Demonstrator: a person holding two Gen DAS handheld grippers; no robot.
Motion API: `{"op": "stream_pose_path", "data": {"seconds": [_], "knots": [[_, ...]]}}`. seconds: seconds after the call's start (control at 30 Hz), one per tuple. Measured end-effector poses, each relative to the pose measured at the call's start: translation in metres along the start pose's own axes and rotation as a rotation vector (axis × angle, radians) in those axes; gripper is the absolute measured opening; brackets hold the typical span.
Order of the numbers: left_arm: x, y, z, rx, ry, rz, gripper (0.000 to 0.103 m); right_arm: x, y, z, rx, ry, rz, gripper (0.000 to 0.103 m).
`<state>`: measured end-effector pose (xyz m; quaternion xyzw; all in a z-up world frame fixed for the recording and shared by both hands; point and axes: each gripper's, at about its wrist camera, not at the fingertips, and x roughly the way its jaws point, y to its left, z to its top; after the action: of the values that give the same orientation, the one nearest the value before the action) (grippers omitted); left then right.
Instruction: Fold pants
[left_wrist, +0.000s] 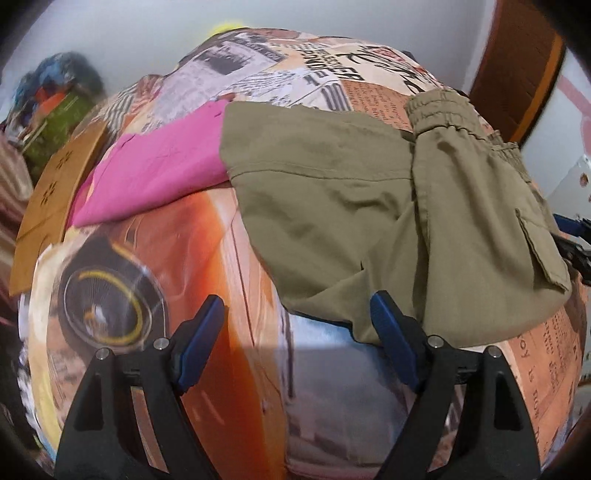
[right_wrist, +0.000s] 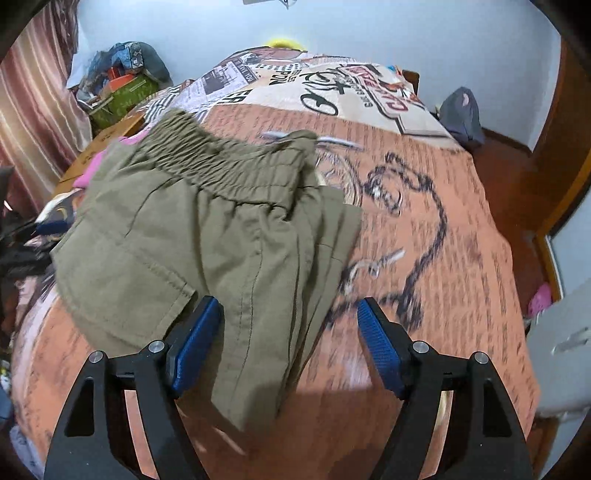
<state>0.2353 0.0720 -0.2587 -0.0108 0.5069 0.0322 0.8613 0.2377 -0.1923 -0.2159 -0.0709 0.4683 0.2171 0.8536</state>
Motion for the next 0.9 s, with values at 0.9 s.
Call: {"op": "stream_pose_path", "data": {"seconds": [0.9], "knots": [[0.024, 0.061, 0.059, -0.057, -0.026, 0.050, 0.093, 0.001, -0.023, 0.023, 0.025, -0.002, 0.007, 0.069]]}}
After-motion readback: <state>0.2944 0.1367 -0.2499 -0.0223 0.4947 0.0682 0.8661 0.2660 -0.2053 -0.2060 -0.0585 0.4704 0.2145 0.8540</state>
